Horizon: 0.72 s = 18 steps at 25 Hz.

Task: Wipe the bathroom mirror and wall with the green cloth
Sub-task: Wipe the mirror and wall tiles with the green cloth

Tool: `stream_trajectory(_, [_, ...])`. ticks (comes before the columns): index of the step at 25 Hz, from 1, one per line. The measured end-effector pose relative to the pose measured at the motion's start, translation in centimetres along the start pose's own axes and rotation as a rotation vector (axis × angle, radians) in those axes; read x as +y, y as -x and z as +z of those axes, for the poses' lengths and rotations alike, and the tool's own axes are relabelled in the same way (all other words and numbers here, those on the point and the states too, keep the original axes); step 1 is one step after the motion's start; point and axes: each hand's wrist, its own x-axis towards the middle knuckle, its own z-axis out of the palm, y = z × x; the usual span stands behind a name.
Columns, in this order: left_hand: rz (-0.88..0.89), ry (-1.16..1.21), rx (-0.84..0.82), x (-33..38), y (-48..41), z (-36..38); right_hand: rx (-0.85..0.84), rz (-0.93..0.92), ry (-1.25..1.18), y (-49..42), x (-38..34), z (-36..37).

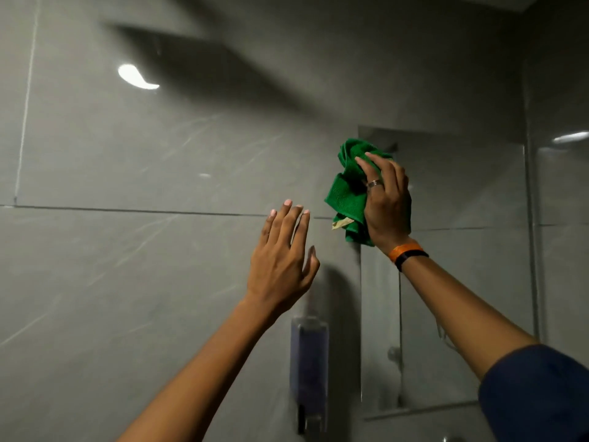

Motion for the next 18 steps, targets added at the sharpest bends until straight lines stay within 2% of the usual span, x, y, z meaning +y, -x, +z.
stream_trajectory(2, [0.007, -0.049, 0.018, 0.3, -1.6, 1.7, -0.111, -0.020, 0.020, -3.4, 3.2, 2.4])
stream_trajectory(5, [0.041, -0.123, 0.016, 0.1, -2.9, 4.0, -0.380, -0.052, 0.043, -5.9, 5.9, 4.6])
stream_trajectory(11, [0.105, -0.186, -0.050, -0.2, -6.0, 7.1, -0.297, 0.136, -0.105, -5.1, 3.9, 6.7])
stream_trajectory(18, [0.110, -0.083, 0.104, 1.1, -10.6, 9.5, -0.333, -0.033, 0.042, -4.2, 6.6, 8.0])
